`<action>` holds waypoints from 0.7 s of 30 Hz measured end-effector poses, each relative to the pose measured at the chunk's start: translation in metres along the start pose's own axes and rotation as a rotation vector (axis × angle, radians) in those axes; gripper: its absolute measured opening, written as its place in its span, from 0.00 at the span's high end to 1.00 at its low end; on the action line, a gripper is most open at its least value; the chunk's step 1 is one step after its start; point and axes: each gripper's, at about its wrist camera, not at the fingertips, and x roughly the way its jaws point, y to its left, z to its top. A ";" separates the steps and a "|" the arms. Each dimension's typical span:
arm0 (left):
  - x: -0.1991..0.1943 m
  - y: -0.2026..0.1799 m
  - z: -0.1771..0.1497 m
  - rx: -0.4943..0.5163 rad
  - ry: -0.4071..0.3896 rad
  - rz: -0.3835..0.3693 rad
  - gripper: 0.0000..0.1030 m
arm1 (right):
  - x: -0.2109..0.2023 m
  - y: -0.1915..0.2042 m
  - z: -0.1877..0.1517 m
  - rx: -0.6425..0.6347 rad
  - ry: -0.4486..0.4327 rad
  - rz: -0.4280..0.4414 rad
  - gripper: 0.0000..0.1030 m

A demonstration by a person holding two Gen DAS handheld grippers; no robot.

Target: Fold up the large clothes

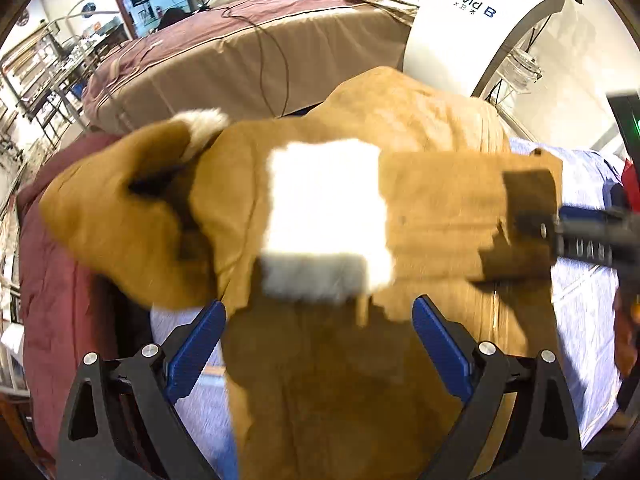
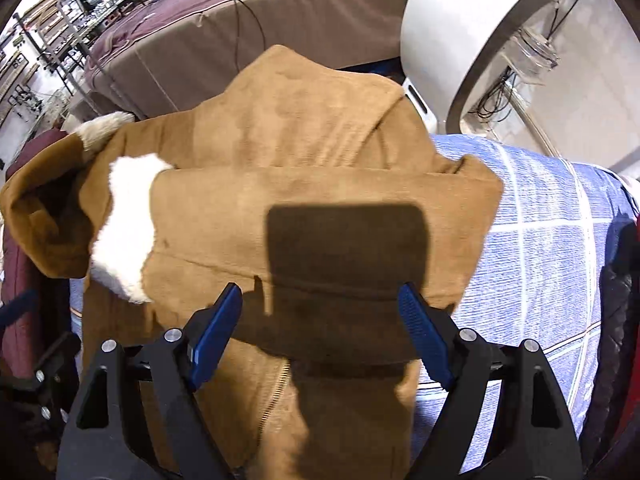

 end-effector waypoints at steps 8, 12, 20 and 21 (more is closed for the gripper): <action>0.059 -0.033 0.051 0.041 0.069 0.050 0.07 | 0.032 -0.015 -0.002 -0.065 0.052 -0.074 0.19; 0.098 -0.031 0.052 0.000 0.145 0.052 0.05 | 0.046 -0.008 -0.003 -0.106 0.043 -0.096 0.08; 0.110 -0.026 0.046 -0.045 0.119 0.025 0.04 | 0.066 0.002 -0.006 -0.131 0.028 -0.133 0.04; 0.111 -0.028 0.047 -0.042 0.125 0.033 0.04 | 0.067 0.002 -0.007 -0.129 0.020 -0.140 0.04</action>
